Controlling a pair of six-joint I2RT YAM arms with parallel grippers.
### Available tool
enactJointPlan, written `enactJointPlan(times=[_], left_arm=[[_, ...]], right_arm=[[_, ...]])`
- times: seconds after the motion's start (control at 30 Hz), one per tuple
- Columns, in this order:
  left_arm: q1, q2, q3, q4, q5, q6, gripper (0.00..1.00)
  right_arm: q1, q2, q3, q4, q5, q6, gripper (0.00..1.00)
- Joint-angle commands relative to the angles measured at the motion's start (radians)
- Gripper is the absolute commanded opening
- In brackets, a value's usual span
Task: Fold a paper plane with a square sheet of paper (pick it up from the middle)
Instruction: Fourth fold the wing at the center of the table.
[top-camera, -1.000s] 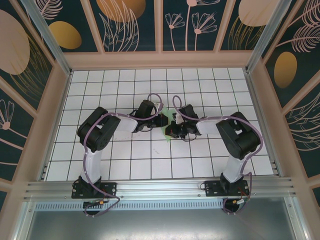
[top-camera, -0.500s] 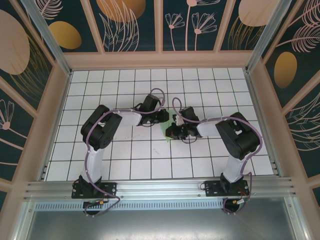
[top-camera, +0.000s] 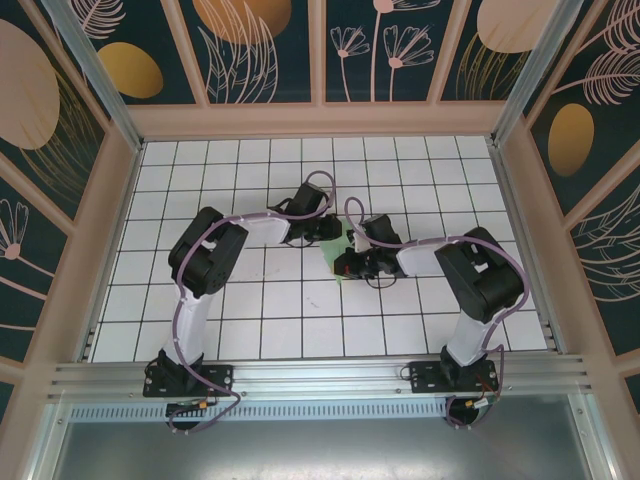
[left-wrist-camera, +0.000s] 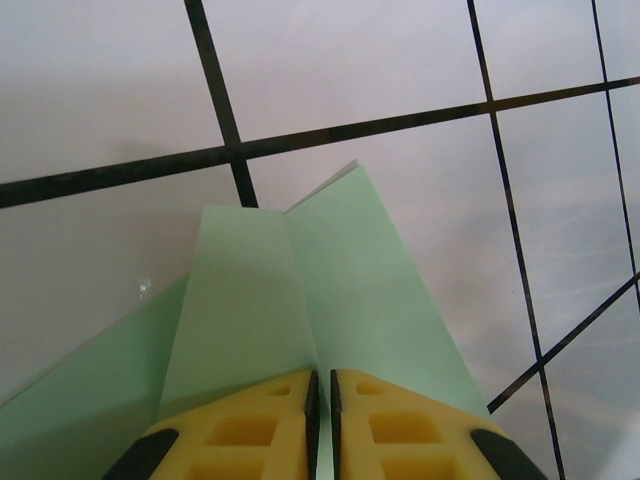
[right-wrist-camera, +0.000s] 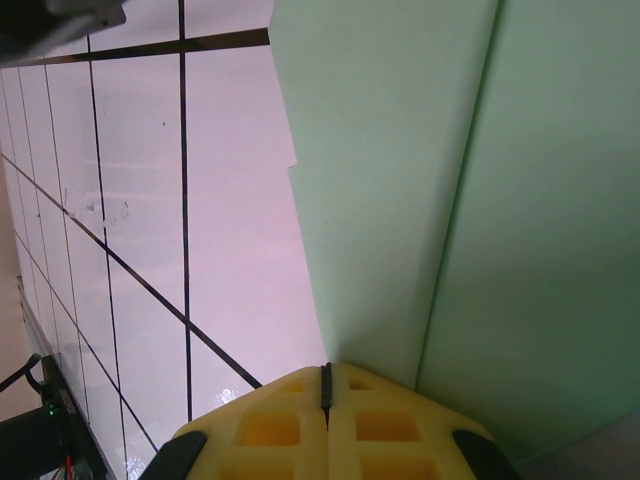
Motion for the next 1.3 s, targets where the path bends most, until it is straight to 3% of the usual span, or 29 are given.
enactJointPlan(times=[0.0, 0.9, 1.07, 1.27], left_arm=[[0.04, 0.061, 0.05, 0.026, -0.074, 0.045, 0.18], [0.05, 0.118, 0.195, -0.039, -0.109, 0.087, 0.21], [0.05, 0.061, 0.226, -0.065, -0.123, 0.103, 0.24], [0.051, -0.112, 0.169, -0.069, -0.118, 0.093, 0.26]], right_arm=[[0.007, 0.017, -0.07, -0.226, -0.013, -0.03, 0.0], [-0.007, 0.016, -0.116, -0.22, -0.054, -0.069, 0.0], [-0.007, 0.014, -0.098, -0.225, -0.075, -0.094, 0.0], [-0.031, 0.028, -0.06, -0.261, -0.071, -0.136, 0.0]])
